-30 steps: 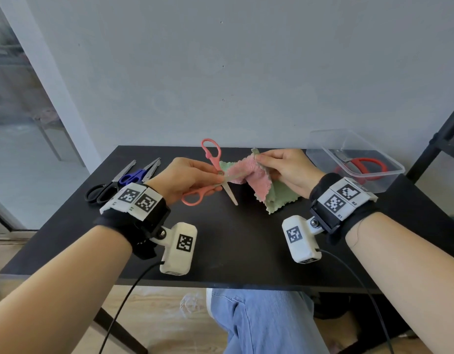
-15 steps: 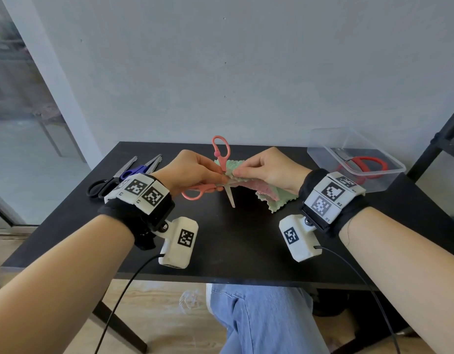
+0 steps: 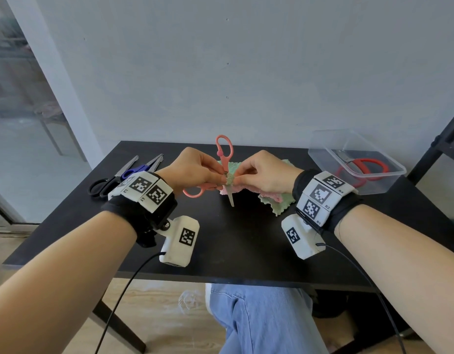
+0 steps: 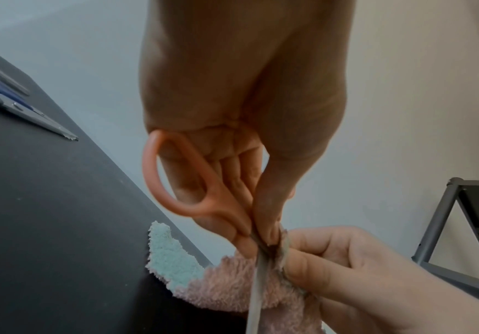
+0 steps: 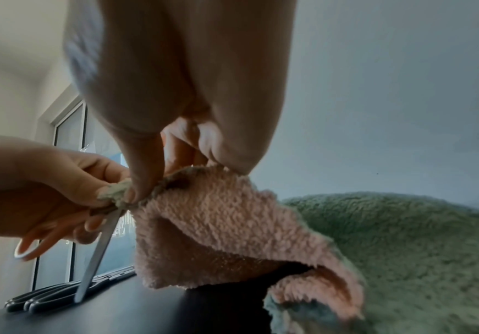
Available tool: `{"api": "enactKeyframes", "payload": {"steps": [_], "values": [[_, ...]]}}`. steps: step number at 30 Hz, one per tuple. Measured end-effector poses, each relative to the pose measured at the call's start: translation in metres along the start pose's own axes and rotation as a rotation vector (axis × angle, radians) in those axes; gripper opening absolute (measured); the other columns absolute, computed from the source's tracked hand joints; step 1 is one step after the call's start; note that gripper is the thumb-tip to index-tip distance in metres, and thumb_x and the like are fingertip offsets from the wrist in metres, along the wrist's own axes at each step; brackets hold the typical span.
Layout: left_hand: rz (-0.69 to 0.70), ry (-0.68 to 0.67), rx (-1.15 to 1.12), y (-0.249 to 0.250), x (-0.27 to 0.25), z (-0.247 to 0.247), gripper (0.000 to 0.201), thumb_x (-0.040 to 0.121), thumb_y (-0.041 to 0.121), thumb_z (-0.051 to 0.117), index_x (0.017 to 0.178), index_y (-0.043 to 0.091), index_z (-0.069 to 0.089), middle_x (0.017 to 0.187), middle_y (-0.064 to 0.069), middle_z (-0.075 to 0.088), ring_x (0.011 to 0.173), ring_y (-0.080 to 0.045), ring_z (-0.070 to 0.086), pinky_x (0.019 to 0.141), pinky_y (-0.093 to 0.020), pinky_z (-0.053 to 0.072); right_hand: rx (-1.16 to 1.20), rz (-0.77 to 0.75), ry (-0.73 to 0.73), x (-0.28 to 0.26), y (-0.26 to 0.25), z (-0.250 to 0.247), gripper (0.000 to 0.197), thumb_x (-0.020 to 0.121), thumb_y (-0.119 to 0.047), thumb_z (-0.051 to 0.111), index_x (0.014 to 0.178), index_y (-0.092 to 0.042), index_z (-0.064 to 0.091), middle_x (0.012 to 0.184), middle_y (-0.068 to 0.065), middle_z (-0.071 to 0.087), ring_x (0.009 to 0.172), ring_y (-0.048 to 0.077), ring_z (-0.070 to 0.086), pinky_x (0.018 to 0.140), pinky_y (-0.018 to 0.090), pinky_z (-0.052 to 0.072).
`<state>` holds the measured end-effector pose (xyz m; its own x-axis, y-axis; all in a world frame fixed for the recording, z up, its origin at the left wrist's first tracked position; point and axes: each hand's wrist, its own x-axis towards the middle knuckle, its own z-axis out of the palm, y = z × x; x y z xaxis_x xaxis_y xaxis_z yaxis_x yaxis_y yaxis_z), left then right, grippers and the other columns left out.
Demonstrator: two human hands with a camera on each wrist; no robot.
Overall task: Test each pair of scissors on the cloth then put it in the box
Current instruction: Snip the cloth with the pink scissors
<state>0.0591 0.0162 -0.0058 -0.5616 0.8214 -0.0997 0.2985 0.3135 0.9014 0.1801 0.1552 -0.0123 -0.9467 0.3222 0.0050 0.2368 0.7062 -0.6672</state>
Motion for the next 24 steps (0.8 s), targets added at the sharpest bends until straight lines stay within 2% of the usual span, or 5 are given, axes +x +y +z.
{"api": "enactKeyframes", "payload": {"steps": [4,8,14,19,24], "values": [[-0.003,0.003,-0.021,0.001,-0.001,-0.001,0.018,0.076,0.002,0.076,0.093,-0.002,0.072,0.085,-0.014,0.073,0.068,-0.016,0.070,0.064,-0.019,0.057,-0.062,-0.027,-0.012,0.001,0.000,-0.005,0.013,0.089,-0.023,0.065,0.088,-0.014,0.074,0.087,0.018,0.070,0.073,0.019,0.059,0.077,0.035,0.050],[-0.012,0.000,-0.045,0.001,-0.002,-0.003,0.019,0.076,0.002,0.076,0.093,-0.003,0.071,0.087,-0.015,0.073,0.074,-0.020,0.071,0.066,-0.021,0.058,-0.083,-0.037,-0.005,0.001,0.005,-0.009,0.013,0.089,-0.023,0.064,0.090,-0.014,0.073,0.093,0.009,0.072,0.090,0.024,0.066,0.087,0.036,0.050],[-0.029,-0.006,-0.073,-0.004,-0.004,-0.003,0.017,0.075,0.000,0.075,0.091,-0.002,0.071,0.089,-0.017,0.073,0.075,-0.022,0.071,0.067,-0.022,0.058,-0.074,-0.023,0.013,-0.002,0.013,-0.011,0.014,0.088,-0.021,0.065,0.096,-0.012,0.074,0.080,-0.015,0.064,0.076,0.000,0.058,0.075,0.016,0.042],[-0.029,-0.012,-0.069,-0.004,-0.004,-0.004,0.012,0.076,0.003,0.075,0.087,0.003,0.072,0.089,-0.015,0.074,0.079,-0.024,0.072,0.071,-0.024,0.059,-0.034,-0.001,0.039,-0.002,0.017,-0.013,0.010,0.086,-0.026,0.068,0.089,-0.019,0.075,0.082,-0.010,0.067,0.080,0.004,0.059,0.076,0.019,0.042],[-0.041,-0.010,-0.105,-0.004,-0.005,-0.003,0.014,0.076,0.001,0.074,0.090,0.001,0.071,0.089,-0.015,0.074,0.071,-0.017,0.072,0.063,-0.018,0.056,-0.036,-0.016,0.026,-0.005,0.016,-0.014,0.012,0.087,-0.021,0.067,0.093,-0.014,0.075,0.081,-0.011,0.066,0.075,-0.002,0.058,0.070,0.008,0.041]]}}
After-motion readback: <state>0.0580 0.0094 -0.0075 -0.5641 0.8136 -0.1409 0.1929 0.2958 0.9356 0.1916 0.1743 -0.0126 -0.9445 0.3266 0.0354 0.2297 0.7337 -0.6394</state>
